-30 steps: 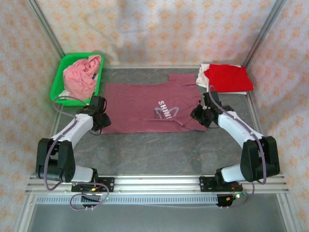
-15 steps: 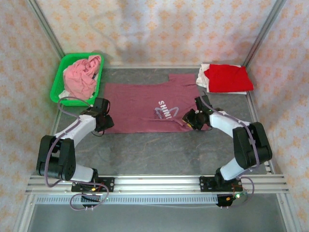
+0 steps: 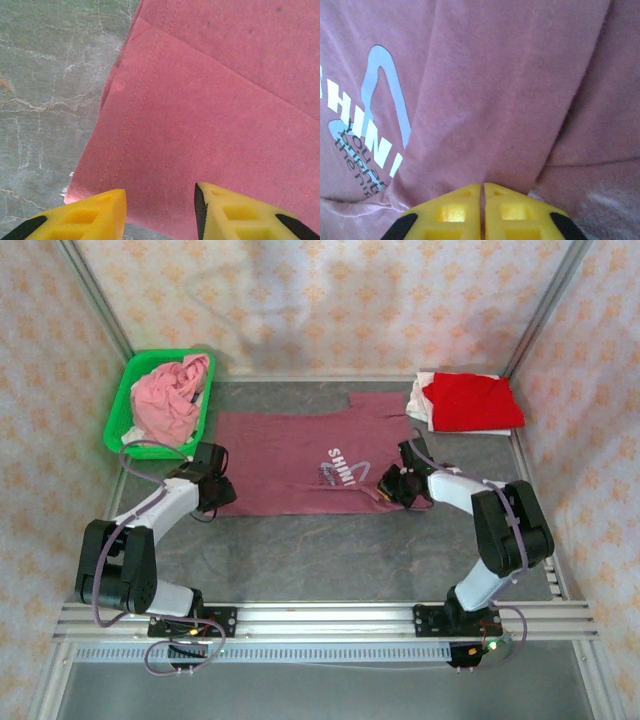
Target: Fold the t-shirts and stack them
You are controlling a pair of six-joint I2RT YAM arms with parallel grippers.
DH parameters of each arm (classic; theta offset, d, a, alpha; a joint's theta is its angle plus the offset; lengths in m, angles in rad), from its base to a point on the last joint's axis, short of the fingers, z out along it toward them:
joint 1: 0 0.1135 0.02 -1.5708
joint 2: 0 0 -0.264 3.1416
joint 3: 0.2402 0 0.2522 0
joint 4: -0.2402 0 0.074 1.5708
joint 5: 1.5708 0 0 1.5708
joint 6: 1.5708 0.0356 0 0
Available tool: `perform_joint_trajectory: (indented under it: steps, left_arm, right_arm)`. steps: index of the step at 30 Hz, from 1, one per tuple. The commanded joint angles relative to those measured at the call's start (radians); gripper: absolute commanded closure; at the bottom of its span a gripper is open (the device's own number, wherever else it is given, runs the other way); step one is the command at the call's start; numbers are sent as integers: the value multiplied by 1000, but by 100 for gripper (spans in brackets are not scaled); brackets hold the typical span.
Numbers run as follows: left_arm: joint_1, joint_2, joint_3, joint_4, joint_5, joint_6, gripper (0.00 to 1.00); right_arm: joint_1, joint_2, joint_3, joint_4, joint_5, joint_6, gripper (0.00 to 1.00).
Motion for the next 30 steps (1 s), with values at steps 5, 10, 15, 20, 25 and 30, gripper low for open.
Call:
perform_joint_trajectory:
  steps: [5, 10, 15, 20, 25, 30]
  left_arm:
    - [-4, 4, -21, 32, -11, -10, 60]
    - [-4, 3, -20, 27, -13, -9, 60]
    - [-5, -2, -32, 32, -10, -10, 60]
    - [-6, 14, -34, 43, 3, -9, 60]
    - [-6, 14, -39, 56, 18, -12, 60]
    - [-15, -12, -41, 39, 18, -15, 57]
  right_arm:
    - [5, 14, 69, 32, 36, 9, 100]
    - [17, -41, 54, -7, 42, 13, 93]
    - [23, -162, -25, -76, 78, 25, 74]
    - [30, -202, -86, -95, 84, 48, 58]
    - [38, -154, -108, -22, 61, 75, 57]
    - [65, -95, -84, 32, 39, 90, 56]
